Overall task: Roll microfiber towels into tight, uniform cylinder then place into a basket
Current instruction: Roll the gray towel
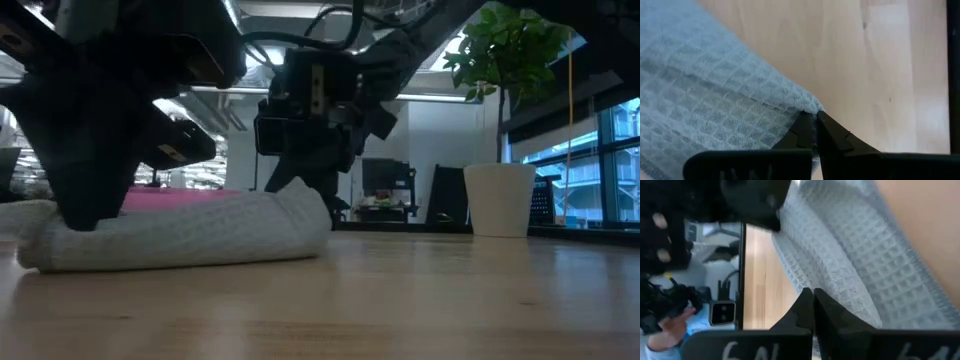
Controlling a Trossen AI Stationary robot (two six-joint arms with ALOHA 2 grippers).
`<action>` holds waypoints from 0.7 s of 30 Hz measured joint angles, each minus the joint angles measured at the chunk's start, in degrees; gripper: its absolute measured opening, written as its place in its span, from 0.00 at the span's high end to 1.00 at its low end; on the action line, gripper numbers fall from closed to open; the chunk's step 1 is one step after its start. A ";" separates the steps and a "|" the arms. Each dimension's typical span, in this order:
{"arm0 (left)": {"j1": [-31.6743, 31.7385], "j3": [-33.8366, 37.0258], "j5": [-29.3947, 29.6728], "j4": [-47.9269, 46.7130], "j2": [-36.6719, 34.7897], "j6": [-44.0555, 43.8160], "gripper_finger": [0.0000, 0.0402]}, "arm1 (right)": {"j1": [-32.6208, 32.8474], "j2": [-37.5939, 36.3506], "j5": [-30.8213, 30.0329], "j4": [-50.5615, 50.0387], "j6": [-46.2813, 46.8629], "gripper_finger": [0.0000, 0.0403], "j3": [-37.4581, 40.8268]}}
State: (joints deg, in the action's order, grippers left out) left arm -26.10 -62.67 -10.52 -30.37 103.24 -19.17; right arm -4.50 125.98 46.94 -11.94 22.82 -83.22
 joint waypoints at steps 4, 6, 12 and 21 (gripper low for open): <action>-1.47 -0.02 -0.11 0.30 0.00 -0.58 1.00 | 2.52 -0.65 -2.63 -0.51 -0.30 0.99 0.02; -2.05 -0.02 0.02 0.64 0.00 -1.54 1.00 | 3.54 -1.19 -4.99 -0.28 0.02 0.99 0.00; -4.15 -0.07 2.51 3.01 1.24 -4.33 1.00 | 5.18 -1.85 -13.37 0.30 2.12 0.99 0.00; -5.44 -0.31 2.19 6.57 4.61 -4.85 1.00 | 6.89 -1.97 -13.02 1.00 3.09 0.99 0.00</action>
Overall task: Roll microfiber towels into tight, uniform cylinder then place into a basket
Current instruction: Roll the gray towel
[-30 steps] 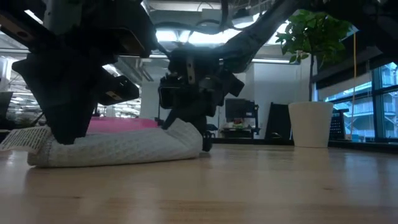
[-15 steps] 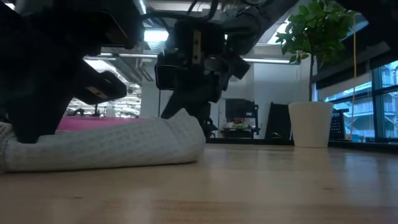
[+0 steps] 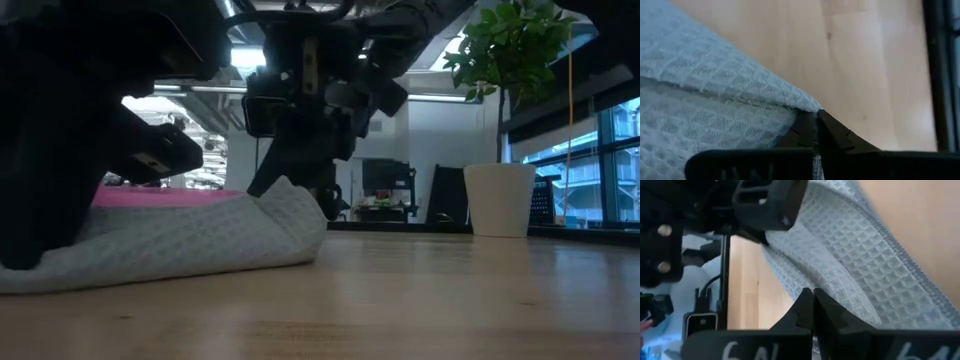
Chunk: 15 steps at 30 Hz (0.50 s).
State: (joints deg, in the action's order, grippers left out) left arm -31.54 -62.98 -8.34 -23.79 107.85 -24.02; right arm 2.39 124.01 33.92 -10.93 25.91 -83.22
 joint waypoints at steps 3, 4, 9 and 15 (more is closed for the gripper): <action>-0.30 0.02 -0.61 0.87 0.04 0.08 1.00 | 1.60 -0.23 0.21 -1.56 -0.17 0.99 0.00; -0.41 0.04 -0.65 1.01 0.08 0.08 1.00 | 2.22 -0.40 0.22 -2.01 -0.24 0.99 0.00; -0.92 0.07 -0.83 1.35 0.15 0.12 1.00 | 4.90 -2.89 0.34 -2.39 -0.24 0.99 0.02; -1.00 0.13 0.95 2.46 0.20 0.12 1.00 | 4.78 -4.85 -9.50 -0.98 -0.45 0.99 0.02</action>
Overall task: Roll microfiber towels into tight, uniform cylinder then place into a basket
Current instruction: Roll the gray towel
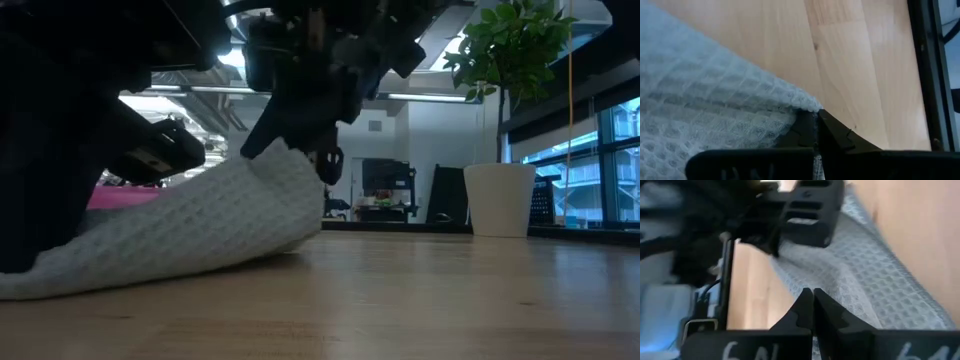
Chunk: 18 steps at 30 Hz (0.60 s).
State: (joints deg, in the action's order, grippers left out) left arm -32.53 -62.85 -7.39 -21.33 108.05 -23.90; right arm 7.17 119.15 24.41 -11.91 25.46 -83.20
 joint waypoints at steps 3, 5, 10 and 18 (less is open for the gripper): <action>-0.07 0.02 0.40 0.03 0.00 0.00 1.00 | -0.82 1.01 -2.32 1.65 -0.04 0.99 -0.02; -0.15 0.04 0.99 0.11 0.00 0.04 1.00 | -1.39 1.81 -3.38 1.96 -0.27 0.99 0.00; -0.15 0.07 1.43 -0.10 0.00 0.22 1.00 | -2.49 1.90 -4.24 4.88 -0.32 0.99 0.00; -0.15 0.11 2.33 -0.35 -0.04 0.26 1.00 | -3.31 1.92 -9.62 6.20 -1.83 0.99 0.00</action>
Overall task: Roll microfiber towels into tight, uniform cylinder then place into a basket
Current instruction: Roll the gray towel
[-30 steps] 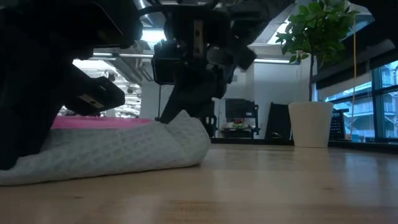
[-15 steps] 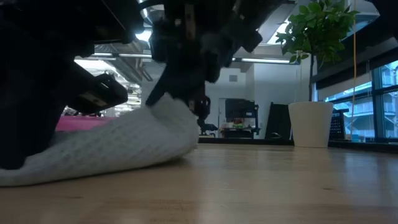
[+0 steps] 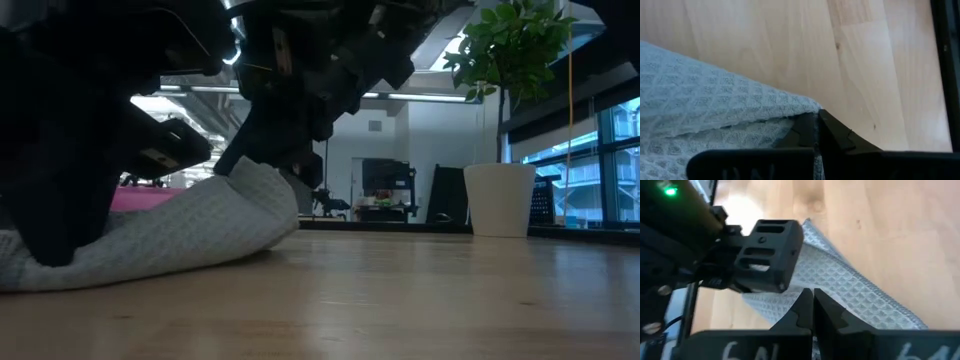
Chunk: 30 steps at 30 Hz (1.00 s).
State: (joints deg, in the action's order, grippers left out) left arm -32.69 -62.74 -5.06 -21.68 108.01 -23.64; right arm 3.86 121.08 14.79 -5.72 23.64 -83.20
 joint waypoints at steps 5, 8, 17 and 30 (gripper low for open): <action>0.04 0.00 0.33 -0.02 -0.02 0.00 1.00 | -0.43 1.22 -3.54 0.51 -1.46 0.99 0.00; 0.07 0.00 0.37 0.02 -0.02 -0.02 1.00 | -0.99 2.96 -3.34 3.06 -1.59 0.99 0.00; 0.09 0.02 0.39 0.09 -0.02 -0.19 1.00 | -1.51 4.60 -4.01 4.98 -3.28 0.99 -0.04; 0.44 0.02 0.43 -0.10 -0.46 -1.35 1.00 | -1.62 8.98 -3.57 7.84 -5.26 0.99 -0.33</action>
State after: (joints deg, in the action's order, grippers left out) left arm -32.25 -62.72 -4.62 -21.77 107.54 -24.99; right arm 2.24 130.06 11.22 2.12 18.37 -83.53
